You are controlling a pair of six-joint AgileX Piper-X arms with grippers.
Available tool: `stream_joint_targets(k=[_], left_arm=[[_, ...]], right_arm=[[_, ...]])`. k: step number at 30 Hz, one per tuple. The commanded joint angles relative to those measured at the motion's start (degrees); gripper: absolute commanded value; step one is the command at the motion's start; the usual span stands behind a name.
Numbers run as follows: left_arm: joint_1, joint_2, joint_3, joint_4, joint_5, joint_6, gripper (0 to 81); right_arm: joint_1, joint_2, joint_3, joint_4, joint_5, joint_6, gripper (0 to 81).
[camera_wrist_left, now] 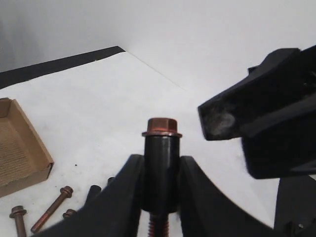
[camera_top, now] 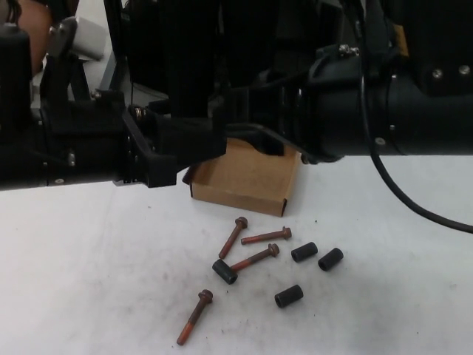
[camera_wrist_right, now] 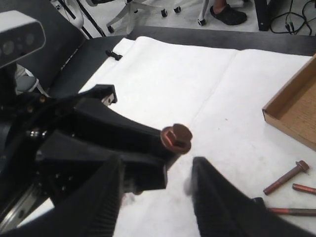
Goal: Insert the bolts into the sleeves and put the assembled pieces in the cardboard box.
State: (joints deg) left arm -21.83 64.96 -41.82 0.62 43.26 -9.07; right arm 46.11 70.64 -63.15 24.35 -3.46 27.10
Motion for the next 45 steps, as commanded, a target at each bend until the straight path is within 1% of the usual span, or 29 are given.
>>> stream_joint_targets(k=[1, 2, 4, 7, 8, 12, 16, 21, 23, 25, 27, 30, 34, 41, 43, 45], left_arm=[[0.0, 0.0, -0.8, 0.6, -2.4, 3.5, 0.8], [0.0, 0.3, -0.8, 0.3, -3.6, 3.5, 0.8], [0.0, 0.9, -0.8, -0.1, -6.7, 3.5, 0.8], [0.0, 2.4, -0.8, -1.5, -8.5, 3.5, 0.8], [0.0, 3.4, -1.2, -1.5, -8.5, 3.5, 0.8], [0.0, 9.3, -5.0, -1.3, -9.5, 3.5, 0.8], [0.0, 17.9, -11.3, -1.3, -10.2, 3.5, 0.8], [0.0, 30.6, -22.3, 3.6, -10.5, 3.7, 0.8], [0.0, 35.3, -26.7, 6.5, -10.9, 5.5, 0.8], [0.0, 40.4, -31.6, 10.1, -12.4, 7.2, 0.8], [0.0, 45.1, -35.7, 12.8, -13.5, 8.0, 0.8], [0.0, 50.7, -41.2, 14.6, -13.7, 8.1, 0.8], [0.0, 56.2, -46.8, 14.6, -16.0, 8.1, 0.8], [0.0, 61.1, -52.3, 18.6, -18.4, 8.1, 0.4], [0.0, 61.2, -52.5, 18.9, -18.3, 8.3, 3.6], [0.0, 61.2, -52.5, 18.9, -18.3, 8.3, 12.5]], right_arm=[[0.2, -2.4, -0.8, 4.6, -0.3, -2.9, 37.8], [0.2, -2.8, -0.8, 5.6, -0.3, -3.9, 34.9], [-0.3, -3.6, -0.8, 7.9, -0.3, -5.8, 24.0], [-1.7, -4.6, -0.8, 11.0, -0.3, -8.5, 1.4], [-2.2, -5.0, -0.8, 11.9, -0.2, -9.2, 0.2], [-5.9, -5.5, -0.8, 17.5, 1.1, -9.7, 0.2], [-9.7, -5.5, -0.8, 22.8, 1.0, -10.2, 0.2], [-13.0, -5.5, -0.8, 28.0, 1.0, -14.7, 0.2], [-13.7, -5.5, -0.8, 29.5, 1.0, -17.9, 0.2], [-13.8, -5.5, -0.7, 30.6, 1.3, -21.5, 0.2], [-13.8, -5.5, -0.6, 30.8, 2.2, -23.3, 0.2], [-13.8, -5.5, -0.6, 30.7, 3.1, -23.3, 0.2], [-13.8, -5.5, -0.6, 30.7, 3.1, -23.3, 0.2], [-13.8, -5.5, -0.6, 30.7, 3.1, -23.3, 0.2], [-13.8, -5.5, -0.6, 30.7, 3.1, -23.3, 0.2], [-13.8, -5.5, -0.6, 30.7, 3.1, -23.3, 0.2]])
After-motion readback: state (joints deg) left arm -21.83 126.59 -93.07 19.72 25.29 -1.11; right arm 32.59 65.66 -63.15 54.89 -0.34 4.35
